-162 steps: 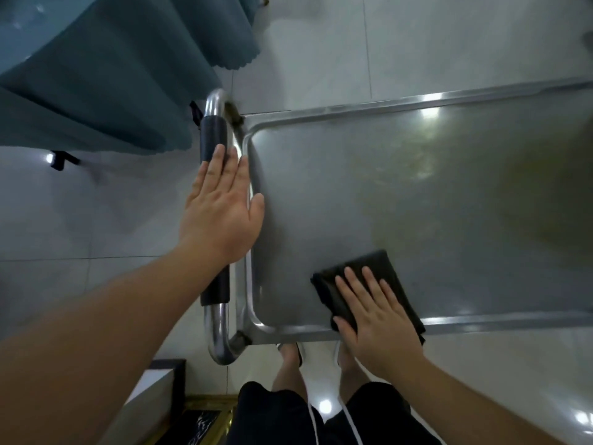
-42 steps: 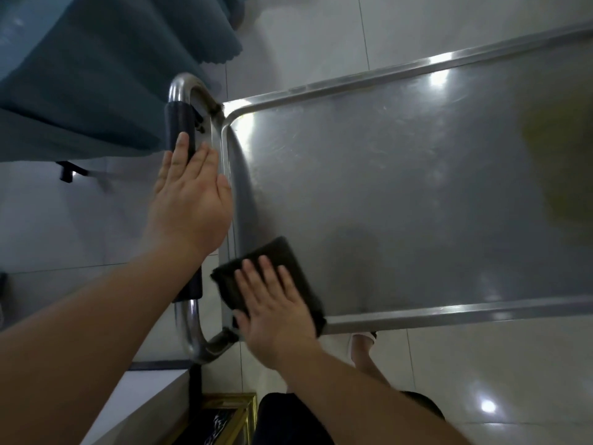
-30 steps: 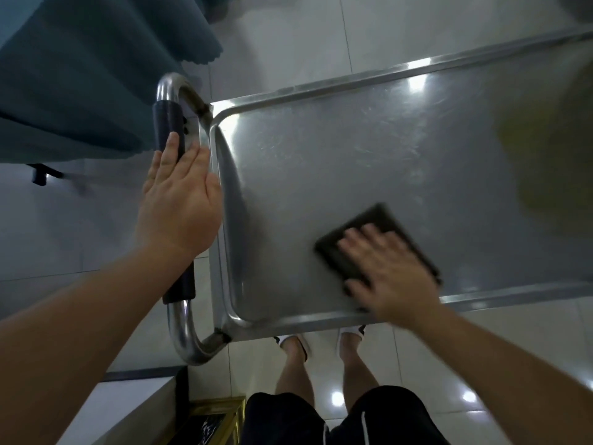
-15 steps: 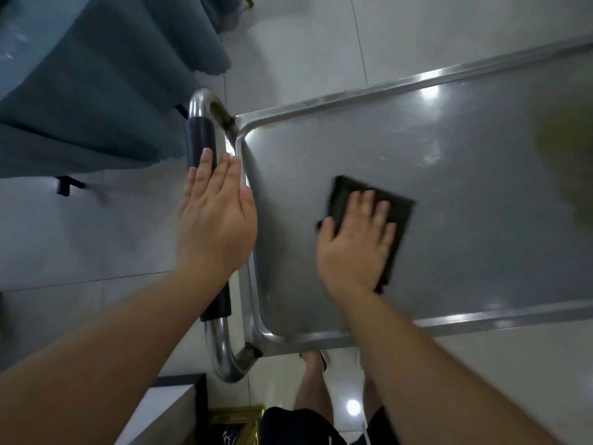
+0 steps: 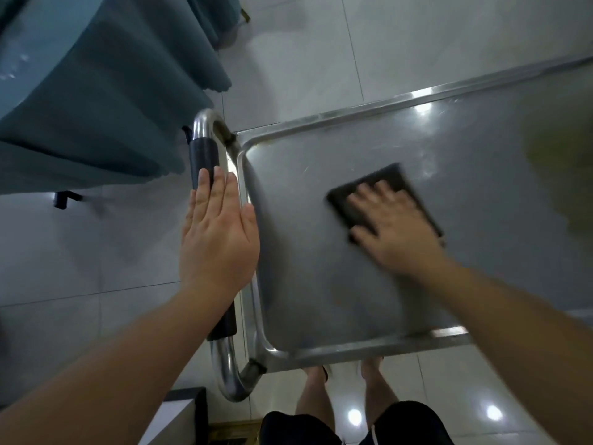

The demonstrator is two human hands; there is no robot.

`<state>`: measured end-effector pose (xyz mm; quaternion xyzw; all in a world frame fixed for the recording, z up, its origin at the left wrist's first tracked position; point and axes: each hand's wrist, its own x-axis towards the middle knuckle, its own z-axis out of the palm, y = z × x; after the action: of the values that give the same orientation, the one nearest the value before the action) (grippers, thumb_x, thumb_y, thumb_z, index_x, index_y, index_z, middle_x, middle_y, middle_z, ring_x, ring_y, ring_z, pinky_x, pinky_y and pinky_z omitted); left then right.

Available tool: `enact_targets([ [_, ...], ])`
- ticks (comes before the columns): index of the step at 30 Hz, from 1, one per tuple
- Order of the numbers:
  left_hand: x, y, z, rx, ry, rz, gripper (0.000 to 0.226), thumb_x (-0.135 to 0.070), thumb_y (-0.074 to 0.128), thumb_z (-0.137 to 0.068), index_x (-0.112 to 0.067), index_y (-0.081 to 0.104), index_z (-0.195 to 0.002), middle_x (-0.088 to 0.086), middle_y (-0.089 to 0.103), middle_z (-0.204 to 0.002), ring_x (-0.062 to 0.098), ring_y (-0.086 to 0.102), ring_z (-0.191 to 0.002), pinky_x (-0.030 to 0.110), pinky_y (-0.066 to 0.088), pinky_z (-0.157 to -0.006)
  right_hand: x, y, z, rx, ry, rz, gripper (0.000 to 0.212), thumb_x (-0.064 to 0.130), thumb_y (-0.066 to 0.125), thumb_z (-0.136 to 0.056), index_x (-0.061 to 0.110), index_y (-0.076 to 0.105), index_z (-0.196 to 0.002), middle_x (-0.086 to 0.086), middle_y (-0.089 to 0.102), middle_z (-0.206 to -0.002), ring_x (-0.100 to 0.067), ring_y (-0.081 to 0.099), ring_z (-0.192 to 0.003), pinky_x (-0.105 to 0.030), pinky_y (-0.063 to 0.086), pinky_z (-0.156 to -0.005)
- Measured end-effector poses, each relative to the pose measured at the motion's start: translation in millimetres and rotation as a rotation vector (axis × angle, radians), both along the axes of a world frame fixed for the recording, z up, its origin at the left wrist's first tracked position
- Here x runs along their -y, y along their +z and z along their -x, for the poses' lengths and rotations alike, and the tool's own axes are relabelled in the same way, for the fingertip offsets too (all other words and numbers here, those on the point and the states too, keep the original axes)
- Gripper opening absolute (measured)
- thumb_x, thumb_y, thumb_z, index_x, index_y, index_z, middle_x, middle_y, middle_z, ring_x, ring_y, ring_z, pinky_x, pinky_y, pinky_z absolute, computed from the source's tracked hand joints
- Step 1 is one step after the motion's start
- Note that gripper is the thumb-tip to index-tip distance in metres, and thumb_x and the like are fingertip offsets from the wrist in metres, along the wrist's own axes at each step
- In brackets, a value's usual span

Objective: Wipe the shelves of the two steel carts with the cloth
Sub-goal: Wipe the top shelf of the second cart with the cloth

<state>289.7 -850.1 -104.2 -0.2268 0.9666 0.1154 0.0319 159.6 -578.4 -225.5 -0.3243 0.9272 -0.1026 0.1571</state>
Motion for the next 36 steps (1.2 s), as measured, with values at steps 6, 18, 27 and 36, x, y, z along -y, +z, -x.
enact_targets([
  [6, -1, 2, 1, 0.010, 0.008, -0.019, 0.062, -0.043, 0.016, -0.114, -0.018, 0.009, -0.170, -0.003, -0.004, -0.178, 0.006, -0.018, -0.160, 0.037, -0.006, -0.131, -61, 9, 101, 0.058, -0.841, -0.098, 0.079, 0.065, 0.019, -0.098, 0.028, 0.014, -0.167, 0.004, 0.004, -0.175, -0.026, 0.000, -0.161, -0.050, 0.003, -0.129],
  [18, -3, 3, 0, 0.033, 0.009, -0.001, 0.066, -0.046, 0.010, -0.110, -0.019, 0.007, -0.170, -0.004, -0.009, -0.177, 0.006, -0.022, -0.159, 0.033, -0.011, -0.130, 183, 12, -88, 0.144, 0.246, 0.045, 0.077, 0.055, 0.011, -0.095, 0.021, -0.008, -0.162, -0.001, -0.004, -0.173, -0.026, -0.011, -0.160, -0.047, -0.015, -0.125],
  [27, 3, -1, -1, 0.017, -0.019, -0.009, 0.064, -0.048, 0.014, -0.112, -0.019, 0.012, -0.169, -0.003, -0.003, -0.178, 0.004, -0.019, -0.159, 0.029, -0.013, -0.127, 48, 10, 61, 0.043, 0.239, -0.022, 0.075, 0.068, 0.032, -0.094, 0.037, 0.026, -0.163, 0.008, 0.019, -0.172, -0.023, 0.012, -0.160, -0.045, 0.009, -0.128],
  [36, 3, 0, -1, -0.015, -0.008, -0.050, 0.064, -0.044, 0.017, -0.111, -0.019, 0.012, -0.170, -0.004, 0.000, -0.178, 0.003, -0.016, -0.160, 0.032, -0.009, -0.129, 27, 12, 173, 0.085, -1.016, -0.064, 0.072, 0.054, 0.025, -0.102, 0.026, 0.013, -0.167, 0.003, 0.003, -0.175, -0.030, -0.005, -0.161, -0.052, -0.002, -0.128],
])
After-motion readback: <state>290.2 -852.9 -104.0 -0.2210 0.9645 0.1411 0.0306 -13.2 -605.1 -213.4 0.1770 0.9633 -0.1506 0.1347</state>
